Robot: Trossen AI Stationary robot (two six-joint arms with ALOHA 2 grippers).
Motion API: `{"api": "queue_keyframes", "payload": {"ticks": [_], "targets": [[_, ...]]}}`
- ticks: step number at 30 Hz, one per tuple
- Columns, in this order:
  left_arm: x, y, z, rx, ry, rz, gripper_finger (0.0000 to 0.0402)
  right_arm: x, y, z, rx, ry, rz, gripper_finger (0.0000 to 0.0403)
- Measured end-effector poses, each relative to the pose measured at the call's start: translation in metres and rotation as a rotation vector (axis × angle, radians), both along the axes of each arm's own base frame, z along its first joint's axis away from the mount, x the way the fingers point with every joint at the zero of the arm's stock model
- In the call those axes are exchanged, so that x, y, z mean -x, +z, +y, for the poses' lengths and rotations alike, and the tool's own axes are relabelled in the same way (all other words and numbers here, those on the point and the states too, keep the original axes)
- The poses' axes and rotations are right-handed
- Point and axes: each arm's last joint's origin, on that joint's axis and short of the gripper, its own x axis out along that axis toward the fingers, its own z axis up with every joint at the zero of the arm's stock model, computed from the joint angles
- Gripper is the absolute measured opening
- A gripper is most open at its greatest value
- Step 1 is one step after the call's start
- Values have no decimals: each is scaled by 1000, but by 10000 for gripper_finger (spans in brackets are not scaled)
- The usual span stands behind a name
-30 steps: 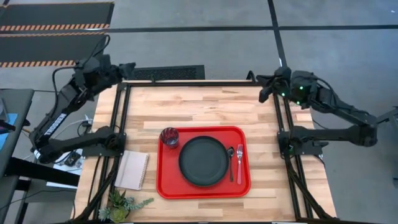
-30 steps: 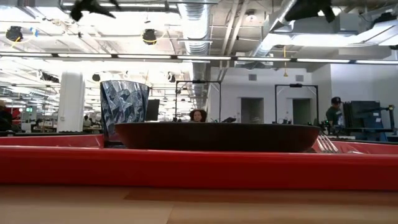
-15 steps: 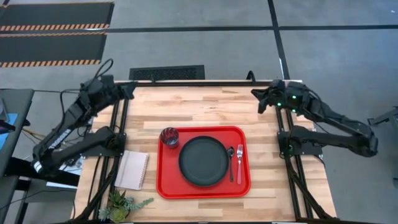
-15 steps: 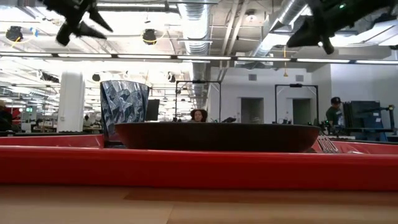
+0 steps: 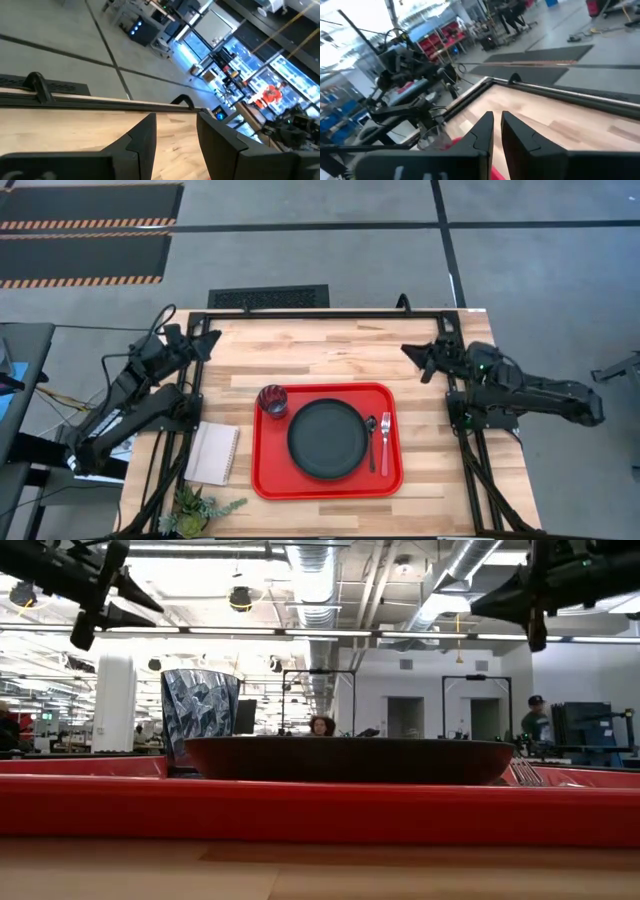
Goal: Pick and place plate/cup/fork/spoon on tray
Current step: Return to Home Position
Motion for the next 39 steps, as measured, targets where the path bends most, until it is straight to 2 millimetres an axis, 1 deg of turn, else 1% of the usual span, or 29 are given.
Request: {"api": "queue_keyframes", "payload": {"ticks": [2,7,11,13,17,18,21,24,28,31,33,36,39], "targets": [[0,-2,-1,-14,-16,16,126,-2,-10,3,12,5,-15,61],[0,-3,-1,-46,-30,57,126,-6,-33,8,-3,-26,32,61],[-1,-4,-3,-35,-54,51,126,-8,-43,12,-16,0,0,61],[-1,-3,-3,-38,-63,49,126,-8,-42,14,-12,11,-47,61],[-2,-2,-4,-70,-58,65,126,3,-24,15,57,-1,-135,61],[-2,-2,-4,-76,-61,73,126,6,-22,15,70,-4,-141,61],[-2,-3,-4,-80,-72,83,126,16,-22,16,96,-9,-139,61],[-3,-6,-5,-83,-86,117,126,25,-29,17,94,-38,-88,61],[-8,-27,-3,-58,-107,107,126,31,-43,16,92,-82,-81,61],[-11,-40,-2,-78,-137,64,126,30,-50,16,80,-99,-37,61],[-11,-45,-3,-95,-143,46,126,30,-51,15,73,-108,-16,61],[-10,-56,-5,-86,-153,55,126,27,-67,15,45,-115,36,61],[-9,-68,-6,-44,-158,100,126,22,-79,14,46,-119,12,61]]}}
